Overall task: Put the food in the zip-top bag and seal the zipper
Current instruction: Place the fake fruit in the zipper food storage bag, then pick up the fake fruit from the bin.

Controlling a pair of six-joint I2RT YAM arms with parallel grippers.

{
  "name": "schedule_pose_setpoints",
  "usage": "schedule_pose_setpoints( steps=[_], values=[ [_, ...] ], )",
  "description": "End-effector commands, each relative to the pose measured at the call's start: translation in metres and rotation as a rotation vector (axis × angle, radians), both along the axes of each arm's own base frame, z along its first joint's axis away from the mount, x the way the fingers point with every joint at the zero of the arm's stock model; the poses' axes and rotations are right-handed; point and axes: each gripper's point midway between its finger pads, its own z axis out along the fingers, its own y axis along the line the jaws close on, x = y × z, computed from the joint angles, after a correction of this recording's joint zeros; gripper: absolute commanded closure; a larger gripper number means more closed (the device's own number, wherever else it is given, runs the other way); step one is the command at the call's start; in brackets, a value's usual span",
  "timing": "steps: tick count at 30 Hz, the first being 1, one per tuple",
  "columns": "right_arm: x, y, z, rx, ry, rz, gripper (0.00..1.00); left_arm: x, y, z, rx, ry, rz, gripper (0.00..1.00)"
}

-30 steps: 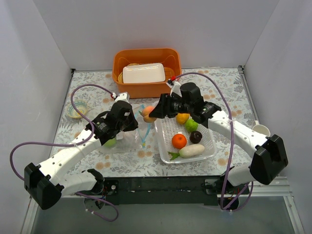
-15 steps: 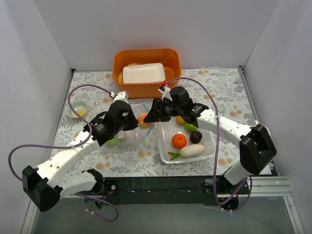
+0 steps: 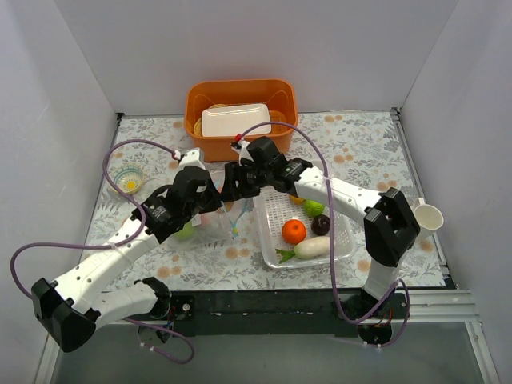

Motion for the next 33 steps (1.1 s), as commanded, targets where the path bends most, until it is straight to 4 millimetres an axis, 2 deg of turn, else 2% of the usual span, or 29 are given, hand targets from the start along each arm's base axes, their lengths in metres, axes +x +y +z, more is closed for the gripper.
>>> schedule_pose_setpoints(
  steps=[1, 4, 6, 7, 11, 14, 17, 21, 25, 28, 30, 31, 32, 33],
  values=[
    [-0.007, 0.01, 0.011, -0.014, -0.048, 0.062, 0.27, 0.003, 0.012, 0.024, -0.023, -0.072, 0.057, 1.0],
    [-0.005, 0.007, 0.015, -0.004, -0.073, 0.044, 0.2, 0.002, 0.015, 0.024, -0.018, -0.072, 0.069, 1.0],
    [-0.002, 0.004, 0.018, -0.007, -0.097, 0.025, 0.19, 0.003, 0.019, 0.025, -0.02, -0.077, 0.096, 1.0],
    [-0.001, 0.003, 0.02, -0.012, -0.113, 0.026, 0.03, 0.003, 0.02, 0.027, -0.023, -0.085, 0.102, 1.0],
    [0.004, -0.008, 0.028, -0.042, -0.153, -0.019, 0.03, 0.004, 0.02, 0.026, -0.018, -0.088, 0.098, 1.0],
    [0.014, -0.024, 0.036, -0.076, -0.204, -0.1, 0.02, 0.005, 0.018, 0.02, -0.006, -0.071, 0.095, 1.0],
    [0.026, -0.053, 0.034, -0.165, -0.241, -0.234, 0.02, 0.004, 0.015, 0.017, -0.012, -0.061, 0.086, 1.0],
    [0.039, -0.103, 0.019, -0.332, -0.266, -0.39, 0.02, 0.003, 0.011, 0.012, -0.014, -0.05, 0.06, 1.0],
    [0.048, -0.14, 0.006, -0.502, -0.272, -0.511, 0.02, 0.003, 0.007, 0.007, -0.003, -0.029, 0.047, 1.0],
    [0.043, -0.15, -0.006, -0.557, -0.254, -0.502, 0.02, 0.002, 0.006, 0.004, -0.005, -0.017, 0.041, 1.0],
    [0.034, -0.149, -0.005, -0.501, -0.239, -0.478, 0.02, 0.003, 0.005, 0.005, -0.011, -0.02, 0.039, 1.0],
    [0.03, -0.148, -0.018, -0.463, -0.226, -0.476, 0.02, 0.002, 0.005, 0.005, -0.012, -0.02, 0.037, 1.0],
    [0.023, -0.146, -0.012, -0.401, -0.208, -0.453, 0.02, 0.002, 0.005, 0.003, -0.009, -0.016, 0.037, 1.0],
    [0.02, -0.145, -0.014, -0.378, -0.201, -0.442, 0.02, 0.002, 0.005, 0.004, -0.009, -0.016, 0.037, 1.0]
  ],
)
